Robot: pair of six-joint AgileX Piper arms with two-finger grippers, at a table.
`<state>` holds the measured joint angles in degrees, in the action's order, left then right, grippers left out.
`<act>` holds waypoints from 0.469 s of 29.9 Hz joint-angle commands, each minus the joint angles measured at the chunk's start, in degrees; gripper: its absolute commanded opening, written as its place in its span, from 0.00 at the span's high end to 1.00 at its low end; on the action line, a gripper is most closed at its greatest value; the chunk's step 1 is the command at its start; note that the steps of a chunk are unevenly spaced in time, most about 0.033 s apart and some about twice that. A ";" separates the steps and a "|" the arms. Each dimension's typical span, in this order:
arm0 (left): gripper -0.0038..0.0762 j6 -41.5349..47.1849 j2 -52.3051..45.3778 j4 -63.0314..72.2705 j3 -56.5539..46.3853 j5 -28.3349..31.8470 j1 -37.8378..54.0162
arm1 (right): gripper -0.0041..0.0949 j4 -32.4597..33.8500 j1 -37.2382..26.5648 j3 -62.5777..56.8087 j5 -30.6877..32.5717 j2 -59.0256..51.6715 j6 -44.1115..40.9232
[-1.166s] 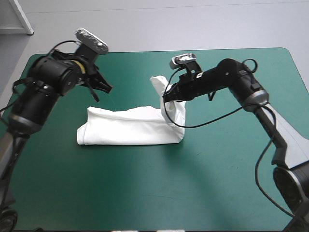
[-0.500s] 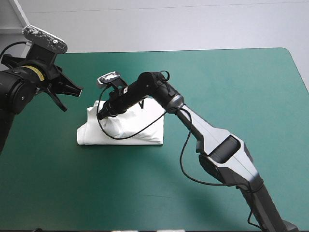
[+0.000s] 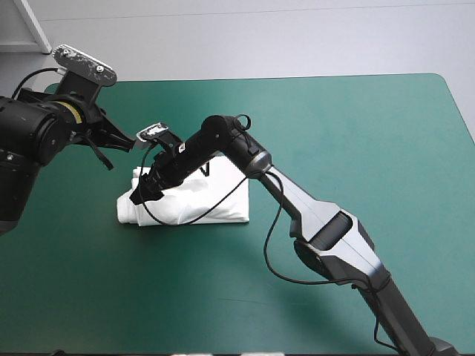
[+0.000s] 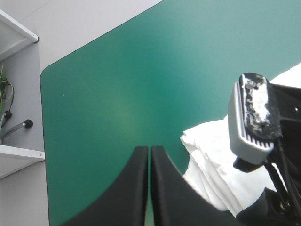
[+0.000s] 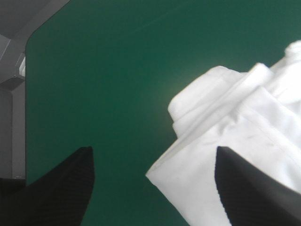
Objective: Fold the cloth
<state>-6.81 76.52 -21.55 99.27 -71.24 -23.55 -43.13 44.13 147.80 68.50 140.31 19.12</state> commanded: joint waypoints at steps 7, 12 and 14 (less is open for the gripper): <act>0.93 0.46 -1.41 -1.10 1.18 2.99 0.01 | 0.39 15.81 -6.09 1.60 -0.70 -10.95 -11.55; 0.93 0.46 -1.41 -1.10 1.18 3.38 0.01 | 0.40 17.11 -12.39 -7.64 -0.70 -17.86 -11.70; 0.93 0.46 -1.41 -1.10 1.18 3.46 0.01 | 0.40 15.97 -14.98 -14.84 -0.81 -20.82 -10.27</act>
<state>-6.81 76.52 -21.56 99.09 -71.13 -23.55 -25.42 32.38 139.25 69.49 126.82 7.36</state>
